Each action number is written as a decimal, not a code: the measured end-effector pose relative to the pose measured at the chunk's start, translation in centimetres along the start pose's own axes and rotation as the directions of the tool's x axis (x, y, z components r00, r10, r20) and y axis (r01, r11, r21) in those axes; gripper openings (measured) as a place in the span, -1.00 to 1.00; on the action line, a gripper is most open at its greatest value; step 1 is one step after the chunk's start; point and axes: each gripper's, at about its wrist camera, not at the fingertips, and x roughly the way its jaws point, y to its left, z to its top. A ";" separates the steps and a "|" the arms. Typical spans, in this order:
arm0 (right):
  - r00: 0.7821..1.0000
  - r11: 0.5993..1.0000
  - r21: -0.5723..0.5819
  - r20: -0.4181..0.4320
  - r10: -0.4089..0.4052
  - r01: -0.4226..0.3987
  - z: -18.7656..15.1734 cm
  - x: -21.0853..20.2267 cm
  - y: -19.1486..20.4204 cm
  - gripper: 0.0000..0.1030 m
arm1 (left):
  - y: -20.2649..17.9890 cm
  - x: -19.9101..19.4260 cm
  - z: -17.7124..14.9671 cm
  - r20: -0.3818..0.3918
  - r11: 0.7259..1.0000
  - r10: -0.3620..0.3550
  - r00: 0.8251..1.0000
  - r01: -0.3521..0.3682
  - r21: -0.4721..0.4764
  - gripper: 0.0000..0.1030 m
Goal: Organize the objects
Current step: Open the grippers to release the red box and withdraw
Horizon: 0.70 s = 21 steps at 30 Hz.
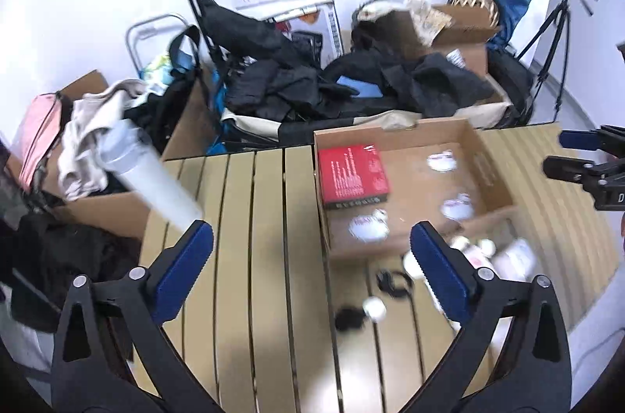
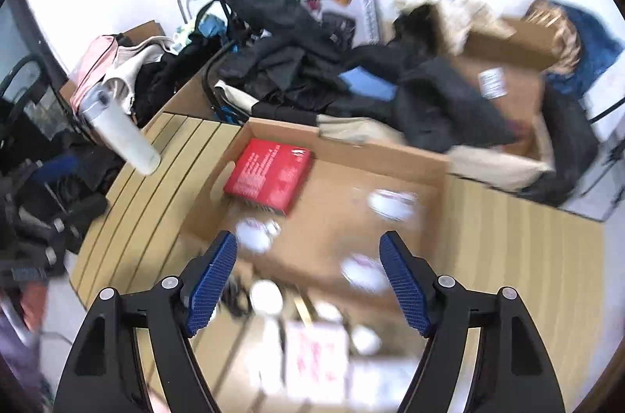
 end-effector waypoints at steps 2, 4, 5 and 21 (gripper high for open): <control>0.999 1.000 -0.009 0.019 -0.029 0.030 -1.3 -4.0 -0.1 0.59 | -0.1 -4.4 -1.4 0.020 0.999 -0.022 1.000 0.022 -0.027 1.00; 0.998 0.999 -0.004 0.044 -0.043 0.043 -2.9 -7.8 -0.1 0.59 | -0.7 -7.4 -2.6 0.033 0.999 -0.029 0.999 0.030 -0.030 1.00; 0.998 0.999 0.004 0.056 -0.032 0.032 -3.8 -9.6 -0.1 0.59 | -1.1 -8.5 -3.1 0.040 0.999 -0.027 0.999 0.028 -0.030 1.00; 0.952 0.996 -0.063 0.297 0.073 -0.057 -31.1 -18.6 11.9 0.59 | -7.4 -18.7 -25.0 0.064 0.980 -0.185 0.981 0.189 -0.068 1.00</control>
